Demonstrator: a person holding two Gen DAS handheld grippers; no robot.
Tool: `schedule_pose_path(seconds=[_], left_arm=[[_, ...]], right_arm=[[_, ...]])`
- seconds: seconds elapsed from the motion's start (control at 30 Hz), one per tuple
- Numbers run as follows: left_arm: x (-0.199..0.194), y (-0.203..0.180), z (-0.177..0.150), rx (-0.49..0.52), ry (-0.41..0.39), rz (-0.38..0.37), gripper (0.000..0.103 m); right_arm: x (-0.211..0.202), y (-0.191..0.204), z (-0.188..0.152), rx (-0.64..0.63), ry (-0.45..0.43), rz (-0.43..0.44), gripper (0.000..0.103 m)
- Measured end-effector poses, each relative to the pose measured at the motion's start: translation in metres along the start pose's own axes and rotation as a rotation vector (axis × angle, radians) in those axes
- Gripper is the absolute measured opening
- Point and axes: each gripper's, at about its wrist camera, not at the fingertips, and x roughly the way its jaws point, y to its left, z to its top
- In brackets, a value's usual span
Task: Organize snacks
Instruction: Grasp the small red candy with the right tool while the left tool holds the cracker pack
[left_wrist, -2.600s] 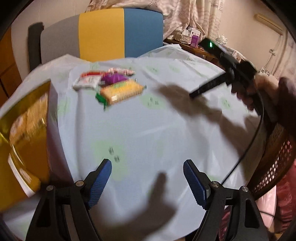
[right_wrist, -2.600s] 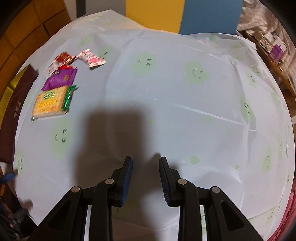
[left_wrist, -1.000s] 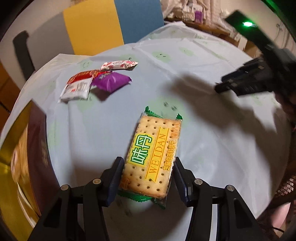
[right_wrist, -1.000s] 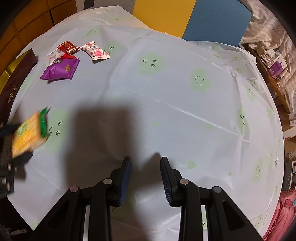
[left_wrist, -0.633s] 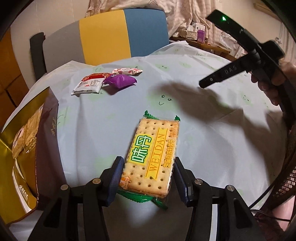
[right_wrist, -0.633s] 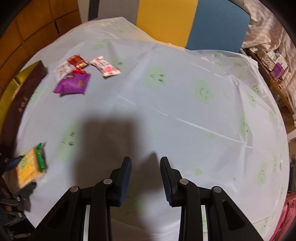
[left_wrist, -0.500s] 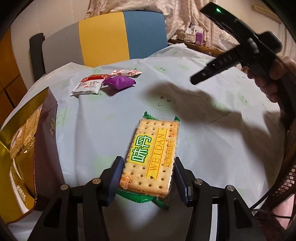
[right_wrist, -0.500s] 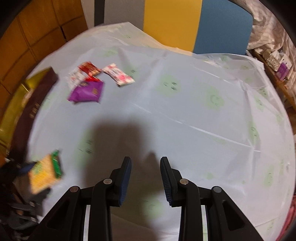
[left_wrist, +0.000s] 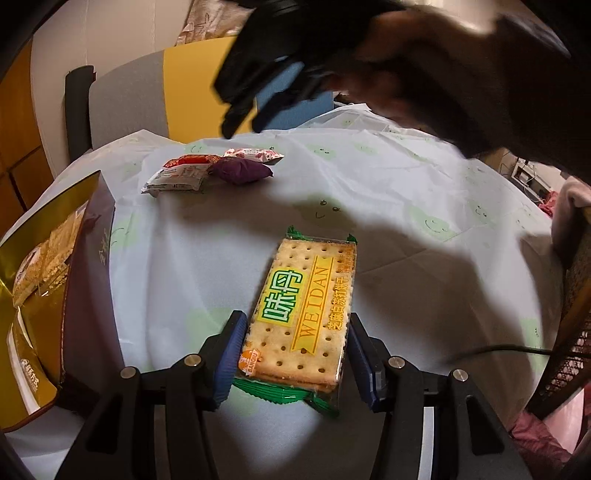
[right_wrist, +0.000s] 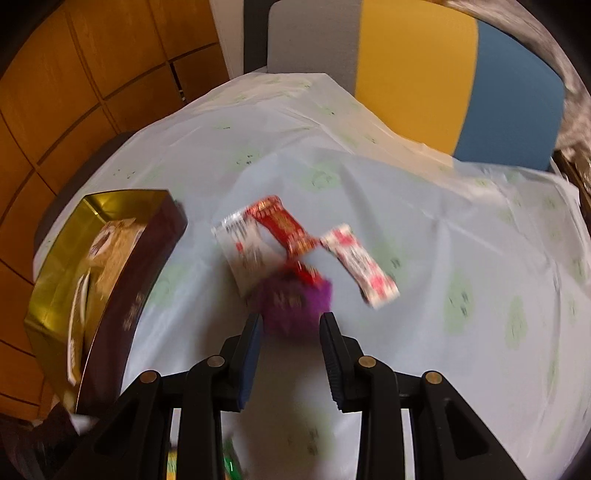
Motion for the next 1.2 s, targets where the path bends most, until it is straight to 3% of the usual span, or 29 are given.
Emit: schedule_pose_path(seconds=[0.33, 0.4, 0.47, 0.6, 0.9, 1.2], left_arm=[[0.001, 0.002, 0.000, -0.012, -0.008, -0.021, 0.054], [0.001, 0.001, 0.000, -0.012, -0.010, -0.020, 0.054], [0.001, 0.001, 0.000, -0.014, -0.011, -0.020, 0.054], [0.001, 0.000, -0.001, -0.012, -0.015, -0.016, 0.054], [0.002, -0.004, -0.002, -0.009, -0.017, -0.006, 0.054], [0.002, -0.007, -0.001, -0.002, -0.015, 0.009, 0.054]], right_arm=[[0.060, 0.011, 0.029, -0.053, 0.113, -0.064, 0.031], [0.069, 0.010, 0.028, -0.050, 0.129, -0.074, 0.020], [0.072, 0.007, 0.023, -0.046, 0.134, -0.082, 0.017], [0.059, -0.001, 0.014, -0.023, 0.116, -0.083, 0.012], [-0.014, -0.034, -0.022, 0.023, 0.010, -0.120, 0.012], [-0.026, -0.072, -0.092, 0.088, 0.122, -0.140, 0.012]])
